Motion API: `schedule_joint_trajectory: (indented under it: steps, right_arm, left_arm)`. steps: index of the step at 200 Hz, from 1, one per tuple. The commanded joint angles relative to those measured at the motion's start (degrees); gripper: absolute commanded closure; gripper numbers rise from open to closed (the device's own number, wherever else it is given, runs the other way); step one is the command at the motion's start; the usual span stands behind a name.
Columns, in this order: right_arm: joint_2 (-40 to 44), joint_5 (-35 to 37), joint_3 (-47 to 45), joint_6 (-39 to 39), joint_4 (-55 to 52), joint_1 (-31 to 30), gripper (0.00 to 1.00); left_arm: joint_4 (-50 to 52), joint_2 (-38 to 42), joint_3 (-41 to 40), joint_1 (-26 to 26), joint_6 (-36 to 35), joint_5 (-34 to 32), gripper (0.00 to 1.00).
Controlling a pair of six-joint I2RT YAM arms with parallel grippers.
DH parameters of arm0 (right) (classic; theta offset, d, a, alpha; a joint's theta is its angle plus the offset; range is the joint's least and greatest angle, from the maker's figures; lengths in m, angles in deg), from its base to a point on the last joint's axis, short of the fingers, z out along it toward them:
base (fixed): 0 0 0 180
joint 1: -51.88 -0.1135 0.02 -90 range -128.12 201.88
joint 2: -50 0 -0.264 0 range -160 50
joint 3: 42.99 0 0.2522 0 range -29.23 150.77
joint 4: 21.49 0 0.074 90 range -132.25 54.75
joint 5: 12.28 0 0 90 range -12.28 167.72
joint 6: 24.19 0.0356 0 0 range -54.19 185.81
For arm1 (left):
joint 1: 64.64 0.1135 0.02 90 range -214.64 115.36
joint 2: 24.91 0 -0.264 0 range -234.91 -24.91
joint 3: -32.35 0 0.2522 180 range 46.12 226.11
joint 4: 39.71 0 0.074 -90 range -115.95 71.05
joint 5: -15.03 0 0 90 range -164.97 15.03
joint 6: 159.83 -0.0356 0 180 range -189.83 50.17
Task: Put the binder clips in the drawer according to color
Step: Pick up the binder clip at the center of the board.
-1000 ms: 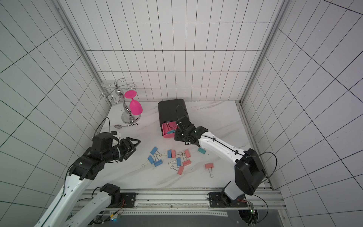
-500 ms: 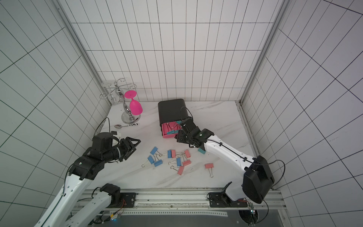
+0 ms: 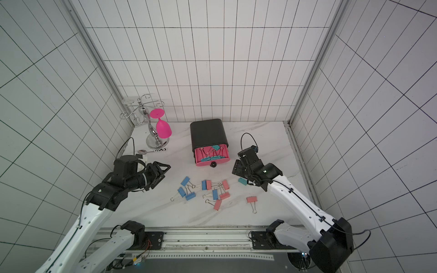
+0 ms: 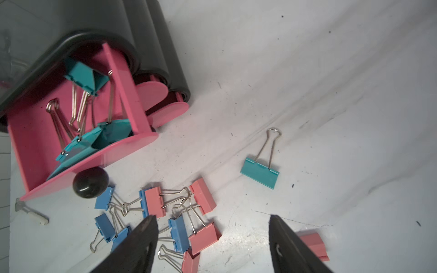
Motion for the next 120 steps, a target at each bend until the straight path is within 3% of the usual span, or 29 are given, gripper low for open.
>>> schedule_joint_trajectory:
  steps: [1,120]
  right_arm:
    - [0.0,-0.5,-2.4,2.2,-4.1,3.2,0.23]
    - [-14.8,1.1,2.5,8.6,-8.5,6.8,0.21]
  left_arm:
    - [-2.2,-0.4,1.8,0.2,-2.2,-0.9,0.35]
    - [-5.0,0.5,-1.7,0.3,-2.1,-1.3,0.35]
